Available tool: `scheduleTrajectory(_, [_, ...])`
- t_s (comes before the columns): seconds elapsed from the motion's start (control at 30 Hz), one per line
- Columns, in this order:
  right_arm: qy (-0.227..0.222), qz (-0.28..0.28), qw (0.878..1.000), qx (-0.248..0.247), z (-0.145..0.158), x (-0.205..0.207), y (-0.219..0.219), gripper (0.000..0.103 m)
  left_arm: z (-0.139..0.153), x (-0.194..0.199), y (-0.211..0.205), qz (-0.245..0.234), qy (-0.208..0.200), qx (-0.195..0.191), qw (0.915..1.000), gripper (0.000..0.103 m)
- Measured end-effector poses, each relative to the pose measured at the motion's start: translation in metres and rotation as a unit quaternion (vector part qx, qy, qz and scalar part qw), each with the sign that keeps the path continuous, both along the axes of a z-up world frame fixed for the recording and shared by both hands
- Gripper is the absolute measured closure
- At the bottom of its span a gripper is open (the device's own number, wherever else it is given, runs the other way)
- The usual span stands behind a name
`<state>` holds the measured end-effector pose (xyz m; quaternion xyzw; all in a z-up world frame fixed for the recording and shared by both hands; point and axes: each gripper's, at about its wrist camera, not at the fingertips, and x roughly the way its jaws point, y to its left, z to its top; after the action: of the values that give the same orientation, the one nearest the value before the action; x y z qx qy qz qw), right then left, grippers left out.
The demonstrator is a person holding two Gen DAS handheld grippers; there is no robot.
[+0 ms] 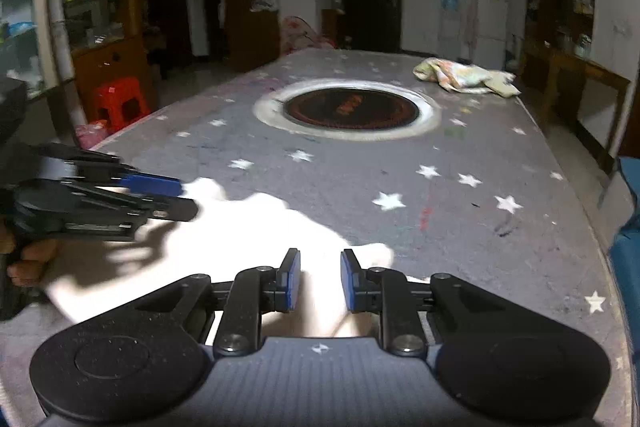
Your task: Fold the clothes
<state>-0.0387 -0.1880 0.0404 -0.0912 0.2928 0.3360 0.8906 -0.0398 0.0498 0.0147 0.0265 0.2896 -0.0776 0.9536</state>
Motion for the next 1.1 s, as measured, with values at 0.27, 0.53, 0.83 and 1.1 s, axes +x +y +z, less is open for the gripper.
scheduleTrajectory(0.27, [0.011, -0.025, 1.0, -0.015, -0.005, -0.008, -0.018, 0.082, 0.0, -0.001, 0.003, 0.006, 0.001, 0.002, 1.0, 0.061])
scheduleTrajectory(0.53, [0.0, 0.013, 0.999, -0.041, 0.005, -0.039, -0.027, 0.082, 0.0, -0.004, -0.002, 0.013, -0.004, 0.018, 0.9997, 0.052])
scheduleTrajectory(0.83, [-0.009, 0.008, 0.998, -0.059, 0.009, -0.047, -0.032, 0.082, 0.012, -0.029, 0.004, 0.004, -0.011, 0.014, 0.9998, 0.049])
scheduleTrajectory(1.1, [-0.017, 0.064, 0.997, -0.038, 0.012, -0.058, -0.005, 0.082, 0.02, -0.082, -0.02, -0.072, -0.031, 0.031, 0.9964, 0.06])
